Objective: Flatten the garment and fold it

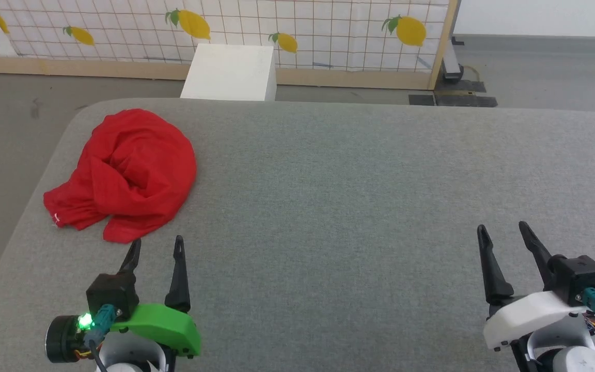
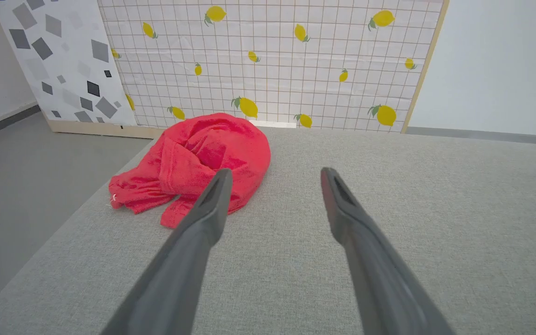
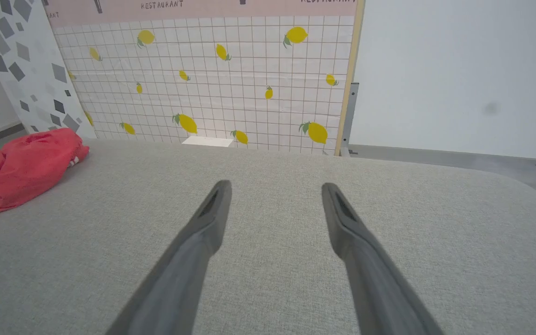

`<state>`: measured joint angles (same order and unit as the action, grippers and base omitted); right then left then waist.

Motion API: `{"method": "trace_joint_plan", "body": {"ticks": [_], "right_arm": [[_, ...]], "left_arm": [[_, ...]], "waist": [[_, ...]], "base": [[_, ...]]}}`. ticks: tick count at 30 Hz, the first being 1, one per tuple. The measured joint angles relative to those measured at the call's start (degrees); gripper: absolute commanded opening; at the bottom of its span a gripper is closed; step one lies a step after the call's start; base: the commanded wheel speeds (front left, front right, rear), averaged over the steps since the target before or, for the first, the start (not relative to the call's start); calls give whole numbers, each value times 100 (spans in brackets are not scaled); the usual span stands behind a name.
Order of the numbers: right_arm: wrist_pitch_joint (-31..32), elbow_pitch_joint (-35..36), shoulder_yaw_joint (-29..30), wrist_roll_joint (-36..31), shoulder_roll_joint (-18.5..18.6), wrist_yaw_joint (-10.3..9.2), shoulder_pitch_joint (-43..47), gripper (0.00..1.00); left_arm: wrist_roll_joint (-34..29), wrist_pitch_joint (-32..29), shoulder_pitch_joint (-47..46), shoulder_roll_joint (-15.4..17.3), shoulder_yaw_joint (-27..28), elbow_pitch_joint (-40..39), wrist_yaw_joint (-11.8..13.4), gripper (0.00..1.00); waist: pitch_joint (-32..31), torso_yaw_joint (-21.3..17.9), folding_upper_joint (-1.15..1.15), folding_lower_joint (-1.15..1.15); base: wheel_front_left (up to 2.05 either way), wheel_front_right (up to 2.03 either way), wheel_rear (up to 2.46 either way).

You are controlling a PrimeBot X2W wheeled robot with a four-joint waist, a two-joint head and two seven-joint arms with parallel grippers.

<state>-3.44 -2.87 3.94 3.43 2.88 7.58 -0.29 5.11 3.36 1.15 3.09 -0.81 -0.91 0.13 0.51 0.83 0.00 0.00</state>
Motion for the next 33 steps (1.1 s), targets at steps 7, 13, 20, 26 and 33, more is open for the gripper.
{"method": "trace_joint_plan", "body": {"ticks": [7, 13, 20, 26, 33], "right_arm": [[-74, -86, 16, 5, 0, 0, 0, 100], [-158, -163, 7, -35, 0, 0, 0, 100], [-164, -242, -20, -42, 0, 0, 0, 100], [-164, -312, -82, -34, 0, 0, 1, 100], [-176, -372, -170, -26, -1, 0, 3, 100]], "left_arm": [[62, 91, 7, 0, 5, -23, 42, 100], [144, 166, 79, 0, 5, -25, 53, 100], [203, 236, 128, 0, 9, -25, 78, 100], [328, 312, 222, 0, 16, -26, 100, 100], [401, 389, 300, 0, 31, -40, 130, 100]], "waist": [[-10, 116, 0, 0], [-34, 253, 0, 0], [-88, 447, 0, 0], [-154, 638, 0, 0], [-229, 894, 0, 0]], "base": [[0, 0, 0], [0, 0, 0], [0, 0, 0], [0, 0, 0], [0, 0, 0]]}}
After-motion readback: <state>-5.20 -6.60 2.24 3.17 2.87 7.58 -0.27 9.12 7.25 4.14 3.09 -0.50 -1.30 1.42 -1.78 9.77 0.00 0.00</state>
